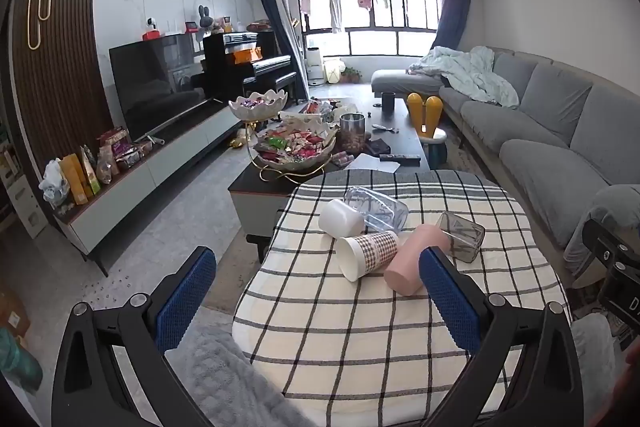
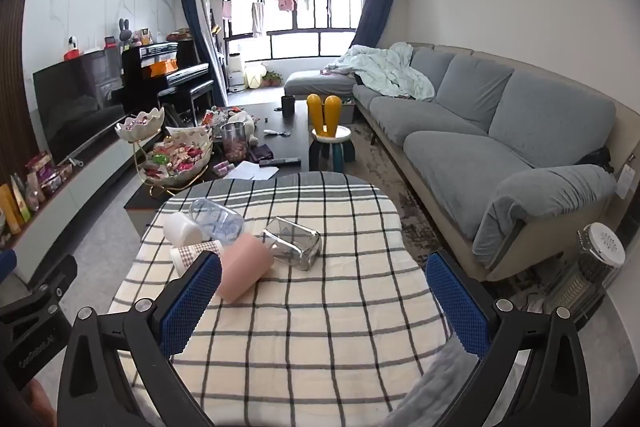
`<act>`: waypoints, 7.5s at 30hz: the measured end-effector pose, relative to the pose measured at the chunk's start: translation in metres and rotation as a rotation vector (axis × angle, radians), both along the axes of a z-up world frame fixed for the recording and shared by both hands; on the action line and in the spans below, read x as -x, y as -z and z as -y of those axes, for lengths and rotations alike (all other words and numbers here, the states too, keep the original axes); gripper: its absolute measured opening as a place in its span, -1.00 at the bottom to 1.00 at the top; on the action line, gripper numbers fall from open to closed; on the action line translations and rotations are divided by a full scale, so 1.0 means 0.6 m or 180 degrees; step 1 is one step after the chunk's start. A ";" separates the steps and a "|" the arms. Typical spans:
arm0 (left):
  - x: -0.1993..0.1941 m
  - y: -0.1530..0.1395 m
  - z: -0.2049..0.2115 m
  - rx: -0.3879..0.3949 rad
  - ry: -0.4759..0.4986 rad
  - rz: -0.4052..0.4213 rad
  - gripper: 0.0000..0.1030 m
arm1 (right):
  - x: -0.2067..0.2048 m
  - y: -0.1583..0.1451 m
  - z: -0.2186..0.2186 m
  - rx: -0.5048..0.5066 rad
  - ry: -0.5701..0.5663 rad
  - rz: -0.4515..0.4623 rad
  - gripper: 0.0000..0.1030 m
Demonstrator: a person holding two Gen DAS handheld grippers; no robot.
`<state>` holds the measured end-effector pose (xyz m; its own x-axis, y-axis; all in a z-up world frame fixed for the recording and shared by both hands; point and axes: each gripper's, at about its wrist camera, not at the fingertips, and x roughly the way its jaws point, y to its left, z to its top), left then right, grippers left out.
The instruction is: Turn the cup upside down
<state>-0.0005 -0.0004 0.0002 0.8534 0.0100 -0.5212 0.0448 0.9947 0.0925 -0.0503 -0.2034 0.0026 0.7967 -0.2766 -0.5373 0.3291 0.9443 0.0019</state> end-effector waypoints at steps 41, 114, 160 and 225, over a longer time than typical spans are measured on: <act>-0.005 0.007 -0.001 0.0086 0.0023 -0.0070 1.00 | 0.000 0.002 -0.001 -0.0003 -0.0002 0.0013 0.99; -0.173 0.099 0.088 0.0188 -0.0542 -0.0479 1.00 | -0.287 0.123 0.067 -0.0006 -0.0807 -0.1257 0.99; -0.330 0.204 0.169 0.0412 -0.1012 -0.1295 1.00 | -0.560 0.323 0.060 0.0348 -0.2264 -0.3064 0.33; -0.089 0.198 -0.079 0.0382 0.0194 -0.0142 1.00 | -0.160 0.173 -0.072 -0.0492 -0.0134 -0.0916 0.80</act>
